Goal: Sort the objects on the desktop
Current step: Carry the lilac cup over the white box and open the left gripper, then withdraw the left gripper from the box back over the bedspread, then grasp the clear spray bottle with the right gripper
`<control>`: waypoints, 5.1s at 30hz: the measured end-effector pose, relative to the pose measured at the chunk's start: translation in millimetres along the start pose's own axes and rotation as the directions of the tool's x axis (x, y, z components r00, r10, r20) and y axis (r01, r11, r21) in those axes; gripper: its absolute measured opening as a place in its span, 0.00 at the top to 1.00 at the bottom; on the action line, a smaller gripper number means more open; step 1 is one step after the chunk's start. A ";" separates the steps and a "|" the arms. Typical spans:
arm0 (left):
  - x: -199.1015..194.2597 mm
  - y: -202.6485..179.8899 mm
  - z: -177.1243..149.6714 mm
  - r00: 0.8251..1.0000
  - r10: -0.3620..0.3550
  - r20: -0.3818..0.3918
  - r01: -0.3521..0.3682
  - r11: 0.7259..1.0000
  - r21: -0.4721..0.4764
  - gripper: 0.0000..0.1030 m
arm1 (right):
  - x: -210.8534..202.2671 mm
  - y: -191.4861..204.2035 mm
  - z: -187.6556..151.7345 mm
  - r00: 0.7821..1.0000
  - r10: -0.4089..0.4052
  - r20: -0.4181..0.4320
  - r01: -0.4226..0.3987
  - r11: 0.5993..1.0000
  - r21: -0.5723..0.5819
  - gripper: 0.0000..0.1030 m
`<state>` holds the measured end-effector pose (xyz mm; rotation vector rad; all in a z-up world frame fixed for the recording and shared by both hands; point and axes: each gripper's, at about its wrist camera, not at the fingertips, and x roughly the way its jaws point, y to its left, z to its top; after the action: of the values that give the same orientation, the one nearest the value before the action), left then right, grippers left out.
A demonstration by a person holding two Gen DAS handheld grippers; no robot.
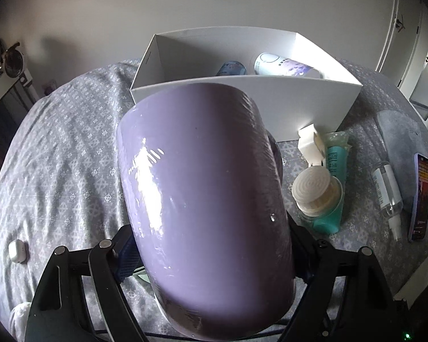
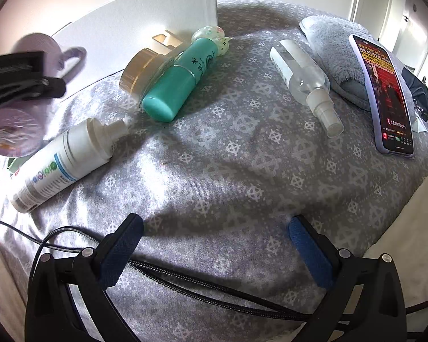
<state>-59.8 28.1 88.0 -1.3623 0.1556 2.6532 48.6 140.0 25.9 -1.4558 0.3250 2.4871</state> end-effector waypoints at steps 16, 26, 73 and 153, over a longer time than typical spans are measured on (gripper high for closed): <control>-53.6 33.9 68.8 0.977 -0.069 0.200 0.082 0.995 -0.060 0.18 | -0.4 0.3 0.2 1.000 0.000 0.000 0.000 1.000 0.003 0.00; -38.9 30.5 150.0 0.948 -0.034 0.315 0.073 0.991 -0.115 0.18 | -0.8 -0.7 -0.6 1.000 -0.002 0.001 0.002 1.000 0.003 0.00; -37.1 44.2 -19.5 0.994 0.003 0.107 0.002 0.999 -0.045 0.02 | 4.9 -2.0 3.1 0.999 -0.049 0.007 0.049 0.999 -0.011 0.00; 27.2 26.1 -135.0 0.988 0.148 0.034 -0.140 0.975 -0.170 0.00 | 52.7 -43.0 125.3 0.967 -0.255 0.025 0.255 0.946 -0.202 0.33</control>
<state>27.4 -17.0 -12.1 -1.3849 0.0267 2.8733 -65.8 224.4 36.8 -1.4679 -0.1173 2.3628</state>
